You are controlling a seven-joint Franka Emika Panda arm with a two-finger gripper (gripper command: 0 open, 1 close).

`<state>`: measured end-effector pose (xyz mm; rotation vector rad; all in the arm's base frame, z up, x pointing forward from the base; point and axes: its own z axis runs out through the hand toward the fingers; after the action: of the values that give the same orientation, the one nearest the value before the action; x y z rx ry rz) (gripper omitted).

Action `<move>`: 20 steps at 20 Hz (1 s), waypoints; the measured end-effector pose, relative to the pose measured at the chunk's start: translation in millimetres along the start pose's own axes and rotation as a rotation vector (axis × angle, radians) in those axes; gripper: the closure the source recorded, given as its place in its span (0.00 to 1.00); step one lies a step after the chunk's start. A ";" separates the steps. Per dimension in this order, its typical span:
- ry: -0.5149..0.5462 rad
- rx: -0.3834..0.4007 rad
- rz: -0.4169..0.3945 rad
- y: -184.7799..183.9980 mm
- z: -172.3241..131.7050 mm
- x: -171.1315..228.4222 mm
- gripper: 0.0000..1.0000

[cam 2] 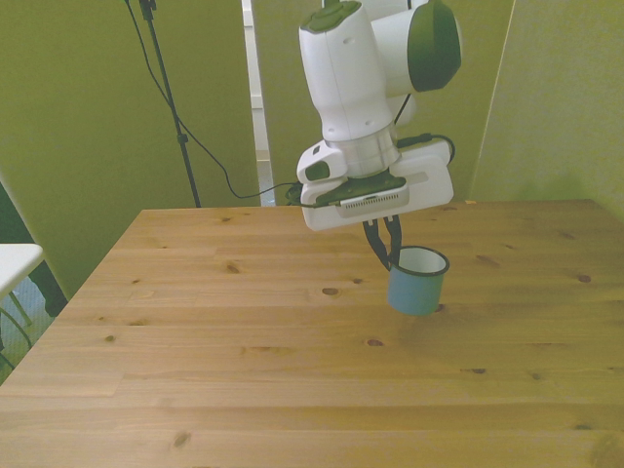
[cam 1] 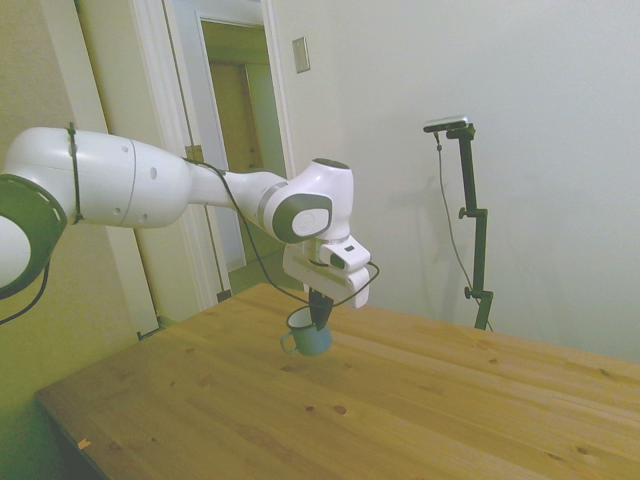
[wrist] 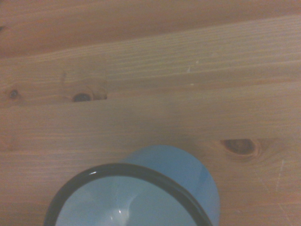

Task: Flip the mug upright

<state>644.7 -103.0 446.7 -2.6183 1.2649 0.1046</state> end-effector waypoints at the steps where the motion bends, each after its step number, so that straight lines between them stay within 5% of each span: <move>1: -0.005 -0.005 0.001 -1.2 5.6 2.5 1.00; 13: -0.042 -0.041 -0.002 -9.0 44.4 9.9 1.00; 14: -0.042 -0.041 -0.002 -9.5 44.7 9.4 0.00; 20: -0.044 -0.044 -0.016 -16.1 47.0 3.1 0.00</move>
<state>660.9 -84.5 403.4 -2.6468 1.2409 0.1886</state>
